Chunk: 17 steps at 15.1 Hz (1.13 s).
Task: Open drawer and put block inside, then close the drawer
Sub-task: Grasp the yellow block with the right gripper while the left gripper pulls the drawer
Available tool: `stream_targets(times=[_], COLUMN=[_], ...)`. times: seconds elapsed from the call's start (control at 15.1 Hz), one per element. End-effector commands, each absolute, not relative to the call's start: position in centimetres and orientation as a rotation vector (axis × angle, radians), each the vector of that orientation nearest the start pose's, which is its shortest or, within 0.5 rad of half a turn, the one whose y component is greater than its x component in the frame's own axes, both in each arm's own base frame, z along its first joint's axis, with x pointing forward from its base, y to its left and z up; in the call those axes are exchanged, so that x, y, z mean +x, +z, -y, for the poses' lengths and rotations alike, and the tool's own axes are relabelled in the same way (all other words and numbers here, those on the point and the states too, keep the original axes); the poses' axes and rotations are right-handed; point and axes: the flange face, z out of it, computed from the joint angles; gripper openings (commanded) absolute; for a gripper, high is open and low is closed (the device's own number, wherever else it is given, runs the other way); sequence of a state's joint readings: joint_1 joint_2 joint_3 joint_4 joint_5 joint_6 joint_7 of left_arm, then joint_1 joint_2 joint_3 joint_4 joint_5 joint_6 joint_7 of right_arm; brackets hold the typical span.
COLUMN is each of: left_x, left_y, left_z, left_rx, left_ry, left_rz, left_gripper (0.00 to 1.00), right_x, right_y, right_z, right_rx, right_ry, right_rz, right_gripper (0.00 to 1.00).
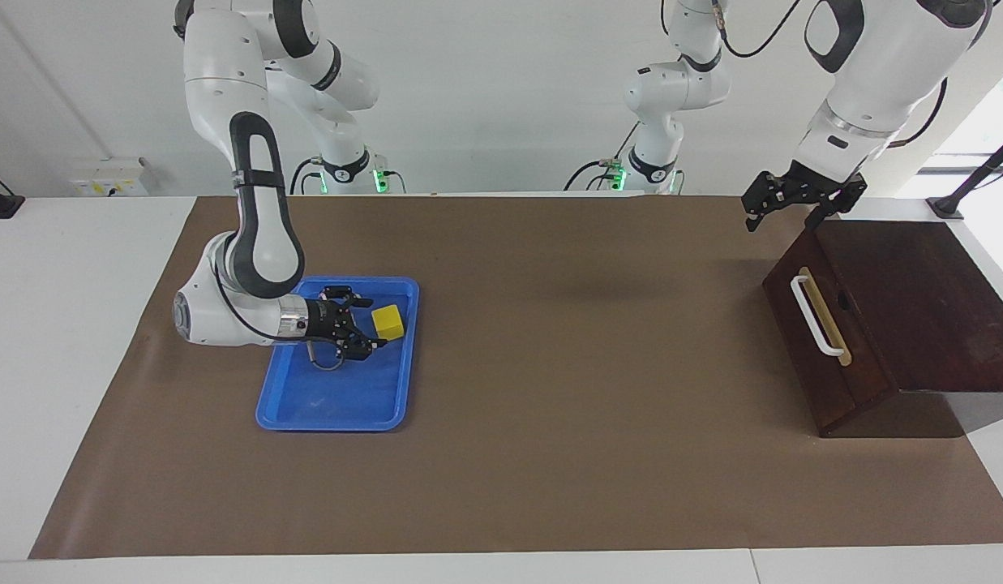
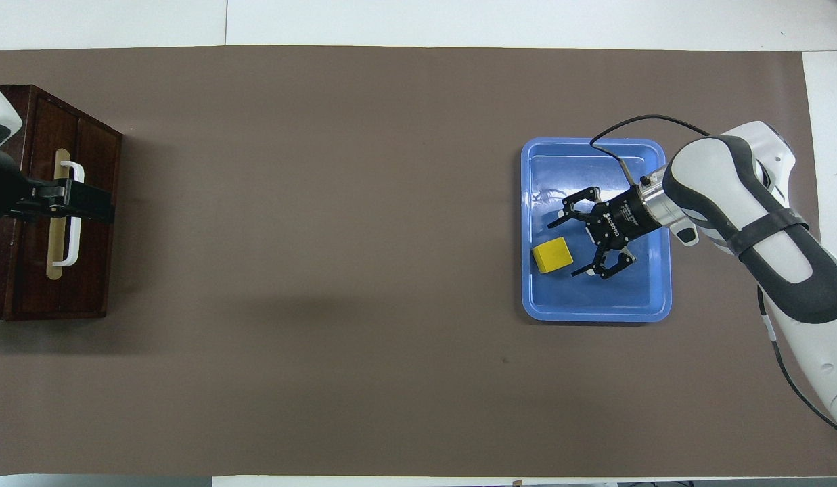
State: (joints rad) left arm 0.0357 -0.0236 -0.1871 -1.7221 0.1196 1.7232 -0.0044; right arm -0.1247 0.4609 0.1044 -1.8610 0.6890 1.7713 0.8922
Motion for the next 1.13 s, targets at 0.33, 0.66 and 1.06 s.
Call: stream_targets(times=[0.33,0.66,1.06], left_x=[59.5,58.2,56.2], left_y=[43.0,40.7,37.4], left_z=[2.5,0.7,0.9], left_rx=[-2.762,-2.777,-2.804], left_ry=[-0.186,-0.144,-0.211], left_rz=[-0.415,-0.381,-0.400], left_gripper=[1.00,1.00,1.00], right_x=[58.1,59.0,60.2], right_y=[25.7,27.6,36.1], right_z=[-3.7,-3.8,-3.3], right_rx=[-2.068,-2.064,-2.073], right_ry=[1.019,0.992,0.810], right_rz=[-1.489,-1.497,-1.478], right_gripper=[0.00,0.00,0.00])
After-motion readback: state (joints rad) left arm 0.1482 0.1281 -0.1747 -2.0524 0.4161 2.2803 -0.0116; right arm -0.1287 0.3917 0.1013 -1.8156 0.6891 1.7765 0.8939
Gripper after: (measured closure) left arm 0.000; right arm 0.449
